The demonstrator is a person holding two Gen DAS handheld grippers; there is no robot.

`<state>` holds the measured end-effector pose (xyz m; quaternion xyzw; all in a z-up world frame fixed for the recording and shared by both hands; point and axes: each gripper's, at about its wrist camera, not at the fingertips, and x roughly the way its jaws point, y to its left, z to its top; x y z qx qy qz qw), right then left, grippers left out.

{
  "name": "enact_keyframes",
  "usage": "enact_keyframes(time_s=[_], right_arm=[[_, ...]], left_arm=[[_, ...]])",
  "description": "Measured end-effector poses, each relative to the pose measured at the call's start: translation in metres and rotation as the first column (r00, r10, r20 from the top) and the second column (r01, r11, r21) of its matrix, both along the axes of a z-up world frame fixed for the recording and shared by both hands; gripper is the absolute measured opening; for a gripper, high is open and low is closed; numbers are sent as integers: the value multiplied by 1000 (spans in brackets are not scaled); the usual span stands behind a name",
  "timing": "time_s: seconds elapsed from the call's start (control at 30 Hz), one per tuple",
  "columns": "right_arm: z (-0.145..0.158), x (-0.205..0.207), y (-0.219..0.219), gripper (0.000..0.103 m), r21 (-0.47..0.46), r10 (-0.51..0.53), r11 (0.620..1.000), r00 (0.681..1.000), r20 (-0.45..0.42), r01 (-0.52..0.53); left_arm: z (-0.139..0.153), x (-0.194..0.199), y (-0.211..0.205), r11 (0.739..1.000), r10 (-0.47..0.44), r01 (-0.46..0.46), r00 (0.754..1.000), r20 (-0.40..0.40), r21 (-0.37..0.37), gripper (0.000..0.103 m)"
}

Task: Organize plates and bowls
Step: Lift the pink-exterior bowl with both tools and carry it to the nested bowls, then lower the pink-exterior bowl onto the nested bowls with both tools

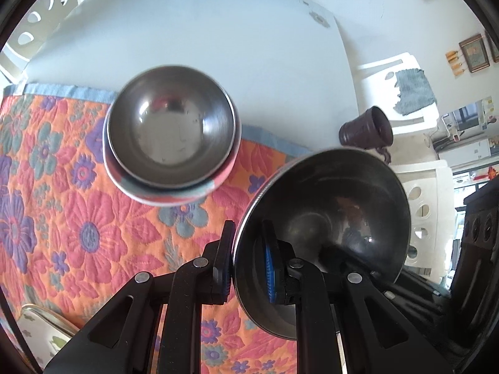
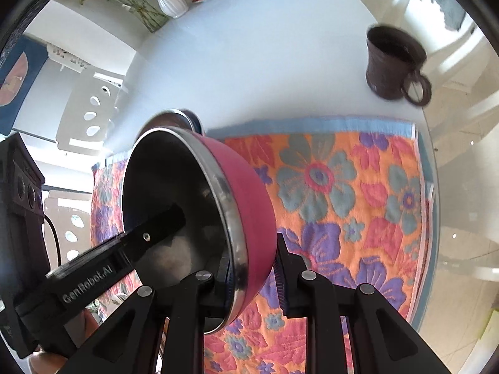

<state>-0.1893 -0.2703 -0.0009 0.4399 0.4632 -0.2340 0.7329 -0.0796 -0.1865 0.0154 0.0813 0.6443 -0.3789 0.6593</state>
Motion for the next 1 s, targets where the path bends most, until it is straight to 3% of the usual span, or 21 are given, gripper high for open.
enact_keyframes(time_s=[0.43, 0.8, 1.0], right_arm=[[49, 52, -10, 21, -84, 67, 994, 997, 40, -64], [31, 89, -11, 21, -24, 69, 997, 989, 129, -66], [18, 109, -9, 21, -12, 88, 996, 988, 125, -87]], left_arm=[[41, 52, 12, 994, 89, -85, 994, 60, -66, 14], [33, 84, 27, 988, 152, -148, 986, 70, -52, 14], [21, 99, 32, 983, 181, -179, 982, 59, -46, 14]])
